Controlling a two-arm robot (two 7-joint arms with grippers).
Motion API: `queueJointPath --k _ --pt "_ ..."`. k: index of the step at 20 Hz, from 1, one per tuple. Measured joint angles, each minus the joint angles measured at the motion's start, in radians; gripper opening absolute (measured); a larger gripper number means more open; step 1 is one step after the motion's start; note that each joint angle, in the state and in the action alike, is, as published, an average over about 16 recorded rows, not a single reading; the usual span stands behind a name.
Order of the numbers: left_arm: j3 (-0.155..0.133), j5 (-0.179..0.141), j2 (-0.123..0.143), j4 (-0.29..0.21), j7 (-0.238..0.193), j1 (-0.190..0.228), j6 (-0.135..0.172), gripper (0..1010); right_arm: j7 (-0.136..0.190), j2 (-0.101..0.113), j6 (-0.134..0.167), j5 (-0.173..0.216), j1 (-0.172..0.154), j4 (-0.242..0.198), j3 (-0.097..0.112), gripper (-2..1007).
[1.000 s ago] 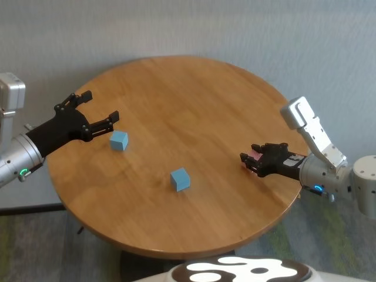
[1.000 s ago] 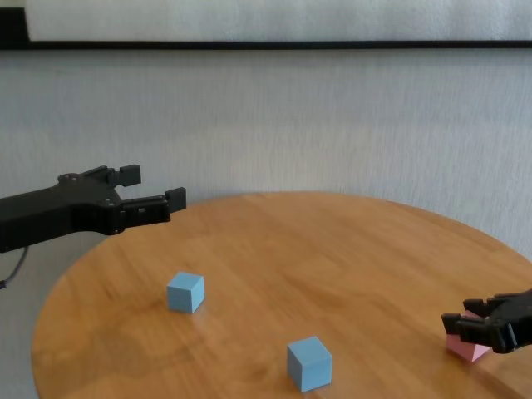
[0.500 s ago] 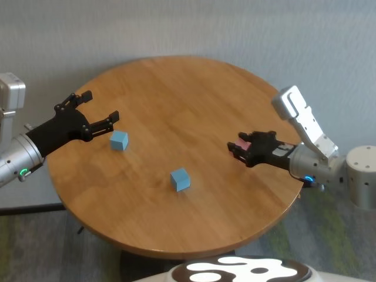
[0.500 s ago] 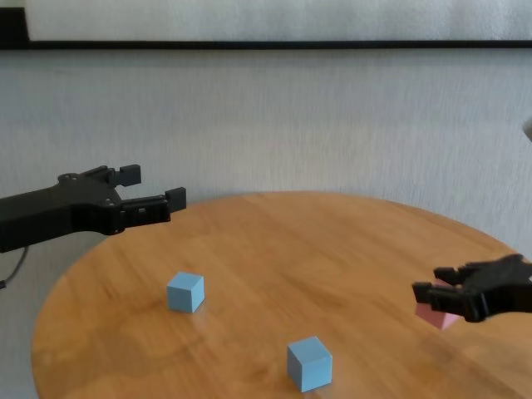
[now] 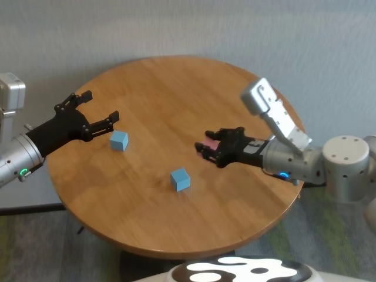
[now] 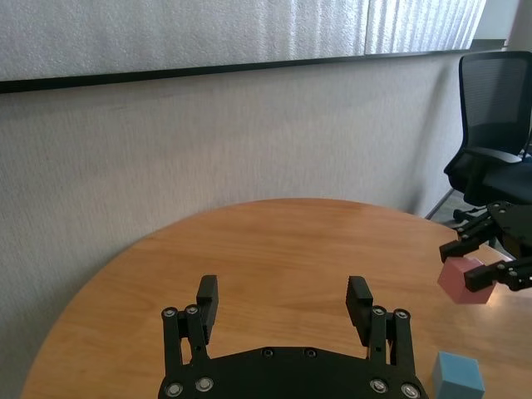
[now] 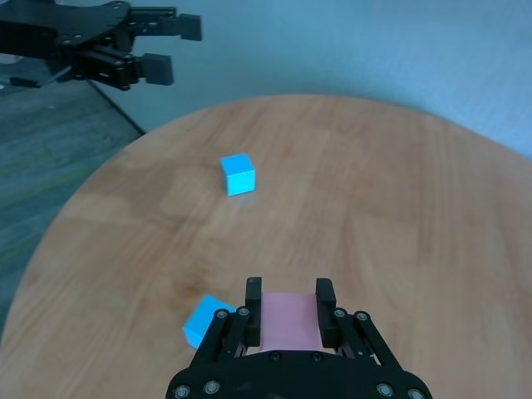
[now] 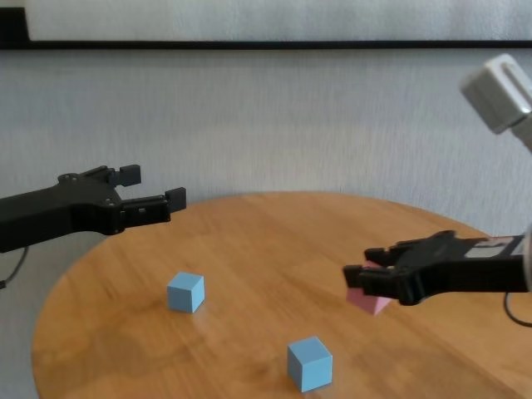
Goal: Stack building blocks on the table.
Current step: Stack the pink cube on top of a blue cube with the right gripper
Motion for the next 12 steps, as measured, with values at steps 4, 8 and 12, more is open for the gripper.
queueJointPath --k 4,8,12 --pt "0.000 0.000 0.000 0.000 0.000 0.000 0.000 1000 0.008 -0.012 0.026 -0.013 0.008 -0.019 -0.026 352" --pt "0.000 0.000 0.000 0.000 0.000 0.000 0.000 1000 0.010 -0.024 0.051 -0.026 0.014 -0.030 -0.049 352" --pt "0.000 0.000 0.000 0.000 0.000 0.000 0.000 1000 0.011 -0.034 0.070 -0.039 0.018 -0.034 -0.066 352"
